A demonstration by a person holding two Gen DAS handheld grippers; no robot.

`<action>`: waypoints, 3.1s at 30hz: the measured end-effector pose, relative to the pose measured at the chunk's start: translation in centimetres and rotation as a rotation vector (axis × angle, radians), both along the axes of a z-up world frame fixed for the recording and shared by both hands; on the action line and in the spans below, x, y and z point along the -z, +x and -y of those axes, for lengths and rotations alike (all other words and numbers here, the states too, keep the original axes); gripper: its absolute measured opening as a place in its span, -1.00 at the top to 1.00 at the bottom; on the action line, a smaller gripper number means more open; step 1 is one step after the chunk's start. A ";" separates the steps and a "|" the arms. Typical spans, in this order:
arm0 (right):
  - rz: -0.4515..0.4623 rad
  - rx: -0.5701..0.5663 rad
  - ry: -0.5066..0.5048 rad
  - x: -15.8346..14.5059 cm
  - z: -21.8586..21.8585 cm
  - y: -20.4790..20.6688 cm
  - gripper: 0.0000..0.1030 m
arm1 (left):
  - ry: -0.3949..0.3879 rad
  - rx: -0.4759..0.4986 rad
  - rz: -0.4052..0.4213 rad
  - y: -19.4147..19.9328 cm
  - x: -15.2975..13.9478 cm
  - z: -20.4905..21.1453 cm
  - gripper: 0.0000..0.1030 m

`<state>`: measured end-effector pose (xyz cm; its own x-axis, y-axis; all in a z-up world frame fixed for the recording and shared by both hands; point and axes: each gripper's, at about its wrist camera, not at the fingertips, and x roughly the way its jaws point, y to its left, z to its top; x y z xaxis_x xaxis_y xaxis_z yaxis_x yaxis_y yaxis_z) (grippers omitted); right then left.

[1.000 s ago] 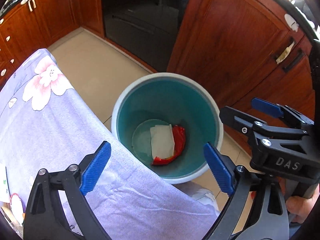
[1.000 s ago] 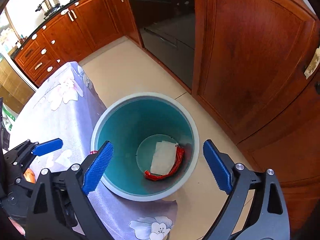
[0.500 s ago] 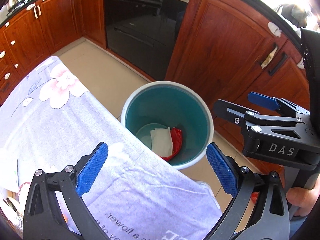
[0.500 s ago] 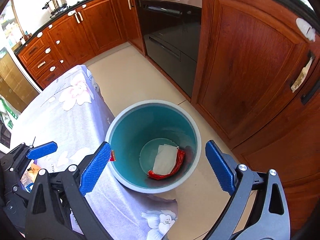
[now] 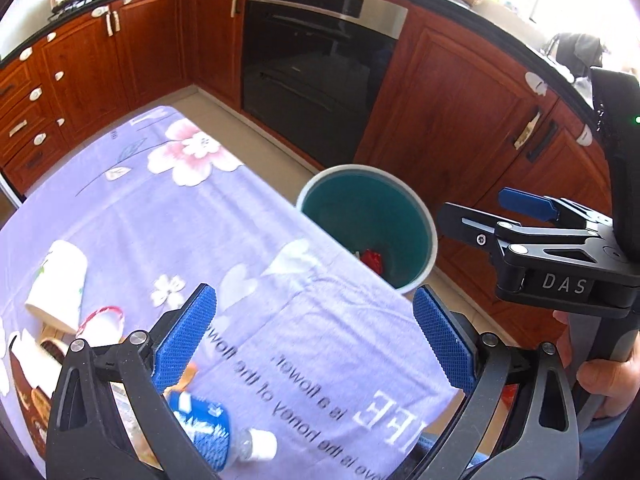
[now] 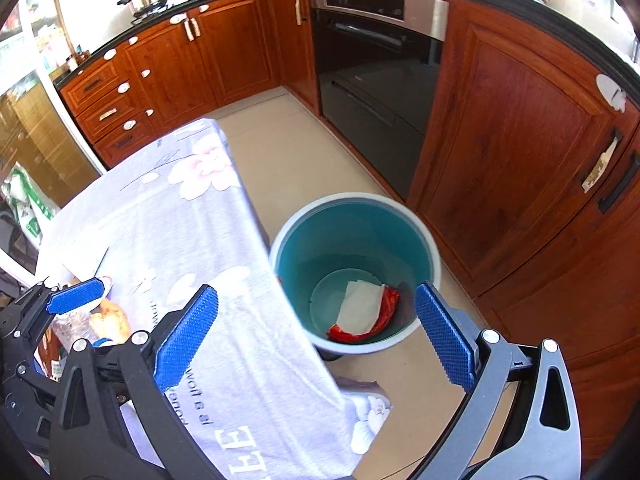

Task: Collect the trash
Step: 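Move both tools back over the table toward the bottle and husks, then grasp the green corn husks with the left gripper while the right grasps the water bottle, then carry husks and bottle over the teal bin and open both grippers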

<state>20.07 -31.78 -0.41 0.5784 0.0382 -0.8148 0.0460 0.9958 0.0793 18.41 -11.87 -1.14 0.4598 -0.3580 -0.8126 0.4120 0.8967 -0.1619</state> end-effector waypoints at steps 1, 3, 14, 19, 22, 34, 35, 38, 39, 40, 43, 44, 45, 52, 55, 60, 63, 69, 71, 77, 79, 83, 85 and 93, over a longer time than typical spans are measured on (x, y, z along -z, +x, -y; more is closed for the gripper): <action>0.001 -0.011 0.002 -0.1 -0.6 -0.3 -0.84 | -0.003 -0.006 0.004 -0.5 -0.1 -0.8 -0.92; 0.010 -0.036 0.011 -0.2 -1.9 -1.0 -0.84 | -0.006 -0.019 0.010 -1.5 -0.1 -2.3 -0.92; -0.033 -0.245 0.053 1.7 -10.0 -3.9 -0.84 | -0.005 -0.095 0.025 -7.2 0.3 -10.7 -0.92; -0.049 -0.335 0.099 3.0 -13.3 -5.1 -0.84 | 0.018 -0.120 0.026 -9.7 1.9 -14.9 -0.92; -0.082 -0.389 0.128 4.2 -15.2 -5.2 -0.84 | 0.036 -0.134 0.000 -10.5 3.3 -17.2 -0.92; -0.149 -0.587 0.103 7.2 -22.4 -4.0 -0.84 | 0.057 -0.094 -0.079 -11.5 6.2 -19.3 -0.92; -0.148 -0.596 0.101 7.4 -22.7 -3.9 -0.84 | 0.063 -0.081 -0.081 -11.4 6.5 -19.1 -0.92; -0.141 -0.625 0.082 7.6 -23.5 -3.7 -0.82 | 0.077 -0.056 -0.089 -11.0 7.1 -18.4 -0.91; -0.142 -0.633 0.082 7.7 -23.7 -3.8 -0.78 | 0.081 -0.048 -0.092 -10.8 7.3 -18.1 -0.91; -0.146 -0.637 0.075 7.9 -23.8 -3.8 -0.73 | 0.090 -0.040 -0.091 -10.7 7.4 -17.8 -0.90; -0.143 -0.638 0.055 8.2 -23.9 -3.9 -0.61 | 0.122 -0.017 -0.084 -10.5 7.7 -17.0 -0.79; -0.136 -0.628 0.045 8.2 -23.7 -3.9 -0.34 | 0.133 -0.018 -0.077 -10.5 7.8 -16.9 -0.70; -0.134 -0.621 0.047 8.1 -23.4 -3.8 -0.28 | 0.142 -0.021 -0.069 -10.5 7.8 -16.8 -0.52; -0.132 -0.583 0.127 6.9 -21.5 -3.7 -0.27 | 0.145 -0.027 -0.038 -11.2 6.4 -16.3 0.51; -0.104 -0.578 0.146 5.6 -21.0 -4.2 -0.27 | 0.139 -0.041 -0.030 -11.6 5.6 -16.3 0.57; -0.068 -0.558 0.190 3.7 -19.3 -4.6 -0.27 | 0.102 -0.052 0.012 -12.4 2.5 -16.4 0.58; -0.040 -0.535 0.209 2.7 -17.9 -4.6 -0.27 | 0.079 -0.046 0.037 -12.4 0.5 -15.8 0.58; 0.028 -0.444 0.220 0.6 -13.1 -4.1 -0.27 | 0.042 0.010 0.069 -10.6 -2.4 -11.9 0.58; 0.047 -0.396 0.221 0.0 -10.7 -3.8 -0.27 | 0.034 0.038 0.073 -9.6 -3.0 -9.9 0.58; 0.095 -0.219 0.205 -1.3 -2.0 -2.2 -0.27 | 0.026 0.137 0.066 -5.1 -4.1 -2.5 0.58; 0.095 -0.155 0.200 -1.1 1.1 -1.6 -0.27 | 0.028 0.174 0.058 -3.4 -4.2 0.4 0.57; 0.049 -0.057 0.191 0.6 6.1 0.1 -0.27 | 0.038 0.233 0.016 0.0 -3.1 6.0 0.57; 0.007 -0.027 0.193 2.1 7.7 1.1 -0.27 | 0.042 0.250 -0.021 1.8 -1.8 8.2 0.57; -0.157 0.036 0.226 8.2 10.8 5.2 -0.27 | 0.090 0.247 -0.165 8.4 4.3 14.2 0.57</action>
<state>25.24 -42.56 -8.59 0.4496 0.2111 -0.8679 0.1107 0.9510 0.2887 26.78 -26.08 -5.40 0.2272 -0.3660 -0.9025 0.5939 0.7865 -0.1694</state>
